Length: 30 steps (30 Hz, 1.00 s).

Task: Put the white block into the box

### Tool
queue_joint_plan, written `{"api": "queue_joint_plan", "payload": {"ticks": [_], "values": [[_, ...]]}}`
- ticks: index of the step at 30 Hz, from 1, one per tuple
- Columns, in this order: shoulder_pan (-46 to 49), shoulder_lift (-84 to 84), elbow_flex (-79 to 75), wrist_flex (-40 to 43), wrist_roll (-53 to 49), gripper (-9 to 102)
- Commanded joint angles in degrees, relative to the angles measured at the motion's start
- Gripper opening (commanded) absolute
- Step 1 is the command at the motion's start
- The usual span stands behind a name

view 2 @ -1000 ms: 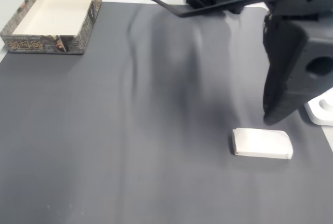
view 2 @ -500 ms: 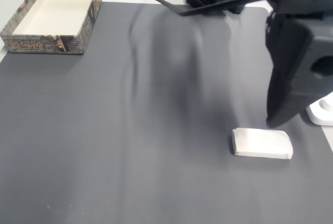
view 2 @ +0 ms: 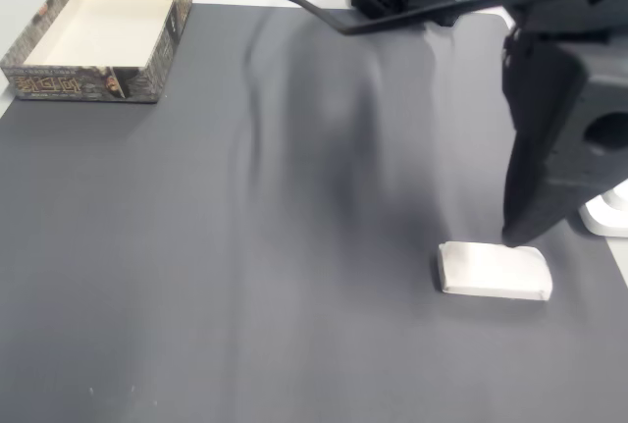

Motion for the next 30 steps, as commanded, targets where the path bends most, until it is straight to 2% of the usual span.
{"api": "queue_joint_plan", "payload": {"ticks": [1,24,28,30], "values": [[-0.2,0.9,-3.9,0.4,-0.8,-1],[-0.5,-3.8,-6.7,0.4,-0.9,0],[-0.5,-3.9,-6.8,0.4,-0.5,2],[-0.5,-3.9,-6.9,0.3,0.1,7]]}}
